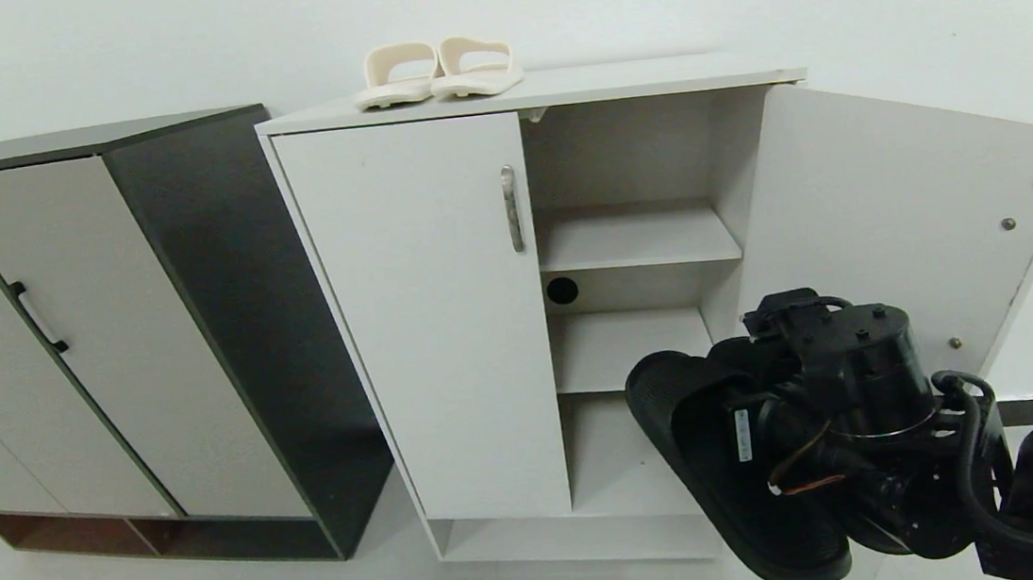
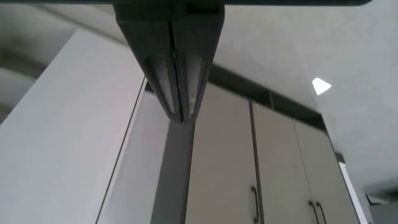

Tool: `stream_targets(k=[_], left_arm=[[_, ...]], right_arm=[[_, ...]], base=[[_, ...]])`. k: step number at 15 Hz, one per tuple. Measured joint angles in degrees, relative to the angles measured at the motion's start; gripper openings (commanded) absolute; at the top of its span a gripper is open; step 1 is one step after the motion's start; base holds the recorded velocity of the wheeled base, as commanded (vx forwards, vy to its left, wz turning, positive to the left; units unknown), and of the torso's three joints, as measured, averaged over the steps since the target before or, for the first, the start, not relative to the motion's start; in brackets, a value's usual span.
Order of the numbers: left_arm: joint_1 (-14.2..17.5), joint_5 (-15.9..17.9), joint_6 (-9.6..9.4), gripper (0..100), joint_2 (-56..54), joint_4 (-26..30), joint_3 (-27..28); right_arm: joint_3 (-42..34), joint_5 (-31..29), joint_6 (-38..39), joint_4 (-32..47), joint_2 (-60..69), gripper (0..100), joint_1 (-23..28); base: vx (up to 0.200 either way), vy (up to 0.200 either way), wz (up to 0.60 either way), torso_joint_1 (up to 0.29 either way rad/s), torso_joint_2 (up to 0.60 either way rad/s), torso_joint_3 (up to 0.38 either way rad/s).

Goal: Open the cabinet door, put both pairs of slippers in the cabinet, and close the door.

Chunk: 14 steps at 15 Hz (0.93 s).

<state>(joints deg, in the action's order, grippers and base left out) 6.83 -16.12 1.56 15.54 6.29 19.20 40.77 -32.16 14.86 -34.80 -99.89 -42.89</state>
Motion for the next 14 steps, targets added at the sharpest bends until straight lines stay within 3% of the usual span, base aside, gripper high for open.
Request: stream_targets(k=[2, 3, 4, 5, 7, 9, 10, 12, 13, 14], left_arm=[[2.2, 4.5, -0.99, 0, -5.9, -2.0, -8.7], [2.5, 8.2, -1.46, 0, -7.3, -5.1, -12.5], [2.8, 14.1, -2.24, 0, -8.5, -7.5, -15.8], [3.0, 18.4, -3.22, 0, -9.3, -6.2, -17.6], [0.9, 19.5, -3.88, 0, -10.2, -6.1, -18.8], [-5.8, 19.6, -3.79, 0, -11.1, -6.2, -19.1], [-7.7, 18.5, -3.94, 0, -11.9, -6.3, -19.1], [-7.3, 12.0, -4.29, 0, -13.8, -6.3, -19.2], [-7.1, 12.7, -4.27, 0, -14.4, -6.3, -19.2], [-7.0, 13.1, -2.97, 0, -14.8, -6.3, -19.2]], right_arm=[[-0.2, 0.0, 0.0, 0.0, 0.0, 0, 0.1], [-0.2, 0.0, 0.0, 0.0, 0.0, 0, 0.1], [-0.2, 0.0, 0.0, 0.0, 0.0, 0, 0.0], [-0.3, 0.0, 0.0, 0.0, 0.0, 0, 0.0], [-0.3, -0.1, -0.2, 0.0, 0.0, 0, -0.1], [-0.4, -0.1, -0.4, -0.1, 0.0, 0, -0.3], [-0.5, -0.1, -0.4, -0.1, 0.0, 0, -0.3], [-0.6, -0.1, -0.4, -0.4, 0.1, 0, -0.3], [-0.6, -0.2, -0.4, -0.7, 0.1, 0, -0.3], [-0.4, -0.6, -0.4, -1.3, 0.1, 0, -0.4]], base=[[0.0, 0.0, 0.0, 0.0, 0.0, 0.0], [0.0, 0.0, 0.0, 0.0, 0.0, 0.0], [0.0, 0.0, 0.0, 0.0, 0.0, 0.0], [0.0, 0.0, 0.0, 0.0, 0.0, 0.0], [0.0, 0.0, 0.0, 0.0, 0.0, 0.0], [0.0, 0.0, 0.0, 0.0, 0.0, 0.0], [0.0, 0.0, 0.0, 0.0, 0.0, 0.0], [0.0, 0.0, 0.0, 0.0, 0.0, 0.0], [0.0, 0.0, 0.0, 0.0, 0.0, 0.0], [0.0, 0.0, 0.0, 0.0, 0.0, 0.0]])
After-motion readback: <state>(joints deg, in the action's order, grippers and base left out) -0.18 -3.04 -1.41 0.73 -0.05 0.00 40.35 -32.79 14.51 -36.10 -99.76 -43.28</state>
